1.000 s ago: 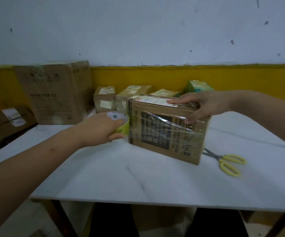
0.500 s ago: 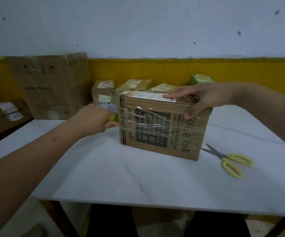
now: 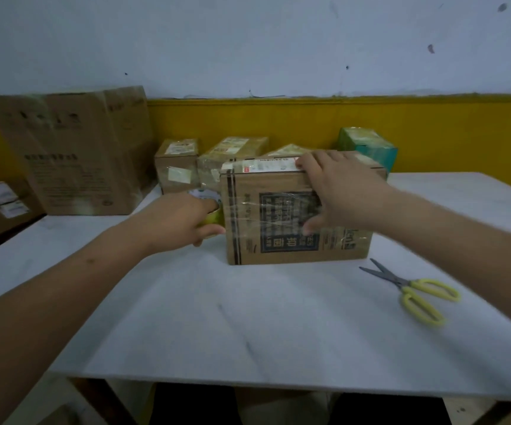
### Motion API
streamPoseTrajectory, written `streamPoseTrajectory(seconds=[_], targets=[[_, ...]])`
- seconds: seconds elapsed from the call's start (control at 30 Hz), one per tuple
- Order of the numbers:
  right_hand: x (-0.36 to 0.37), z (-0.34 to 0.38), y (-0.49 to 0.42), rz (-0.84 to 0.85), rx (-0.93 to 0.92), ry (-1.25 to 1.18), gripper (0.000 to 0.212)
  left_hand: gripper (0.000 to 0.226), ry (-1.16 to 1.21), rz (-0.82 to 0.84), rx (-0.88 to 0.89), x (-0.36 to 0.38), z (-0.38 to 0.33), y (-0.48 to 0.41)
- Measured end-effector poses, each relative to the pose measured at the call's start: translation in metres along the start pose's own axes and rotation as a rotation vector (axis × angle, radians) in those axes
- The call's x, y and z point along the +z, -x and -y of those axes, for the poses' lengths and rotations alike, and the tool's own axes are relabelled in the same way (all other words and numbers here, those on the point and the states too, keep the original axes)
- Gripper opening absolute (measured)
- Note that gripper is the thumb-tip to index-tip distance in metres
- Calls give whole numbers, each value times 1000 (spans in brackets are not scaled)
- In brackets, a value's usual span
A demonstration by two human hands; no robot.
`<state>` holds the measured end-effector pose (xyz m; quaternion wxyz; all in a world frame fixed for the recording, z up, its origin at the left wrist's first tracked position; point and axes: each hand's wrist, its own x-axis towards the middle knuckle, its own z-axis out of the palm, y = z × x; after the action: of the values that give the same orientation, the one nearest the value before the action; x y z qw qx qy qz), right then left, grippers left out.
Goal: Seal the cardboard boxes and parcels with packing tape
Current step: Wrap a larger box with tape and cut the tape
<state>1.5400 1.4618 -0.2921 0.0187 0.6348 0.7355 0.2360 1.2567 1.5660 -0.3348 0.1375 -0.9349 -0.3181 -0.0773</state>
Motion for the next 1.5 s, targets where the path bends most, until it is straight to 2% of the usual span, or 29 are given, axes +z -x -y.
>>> streamPoseTrajectory(seconds=[0.1, 0.2, 0.23, 0.33, 0.4, 0.47, 0.6, 0.67, 0.77, 0.87, 0.93, 1.03, 1.2, 1.27, 1.33, 1.5], targets=[[20, 2, -4, -168, 11, -62, 106, 56, 31, -22, -27, -1, -7, 2], [26, -16, -9, -169, -42, -211, 104, 64, 25, -45, 5, -1, -10, 3], [27, -21, -10, -150, -55, -237, 104, 60, 35, -14, 11, -3, -13, 5], [23, -32, -12, -119, -68, -359, 96, 59, 133, 217, -24, -12, -22, 14], [4, -32, -16, -77, -36, -449, 87, 37, 140, 261, -3, -10, -26, 16], [-26, -17, -31, 11, 9, -432, 86, 28, 99, 248, -2, -9, -31, 14], [-50, 45, -67, 103, -19, -340, 99, 28, 100, 237, -2, -14, -35, 5], [-35, 66, -75, 50, 34, -252, 93, 29, 91, 222, -8, -18, -33, 3], [-20, 64, -64, -92, 50, -267, 70, 32, 80, 204, 15, -21, -32, 6], [-16, 51, -51, -114, -18, -336, 78, 32, 85, 234, 77, -22, -37, 13], [-13, 44, -43, -135, -69, -364, 85, 30, -25, 214, 109, -24, -40, 16], [-10, 36, -37, -174, -153, -376, 74, 34, -101, 194, 56, -24, -44, 16], [-12, 22, -28, -69, -222, -456, 74, 47, -152, 130, -93, -26, -40, 18], [-13, 13, -18, -41, -235, -520, 67, 56, -203, 198, -197, -33, -28, 17], [-15, 3, -9, 15, -243, -580, 65, 56, -264, 230, -182, -34, -25, 11], [-20, -14, 3, 151, -318, -796, 66, 41, -180, 95, 6, -34, -42, -9]])
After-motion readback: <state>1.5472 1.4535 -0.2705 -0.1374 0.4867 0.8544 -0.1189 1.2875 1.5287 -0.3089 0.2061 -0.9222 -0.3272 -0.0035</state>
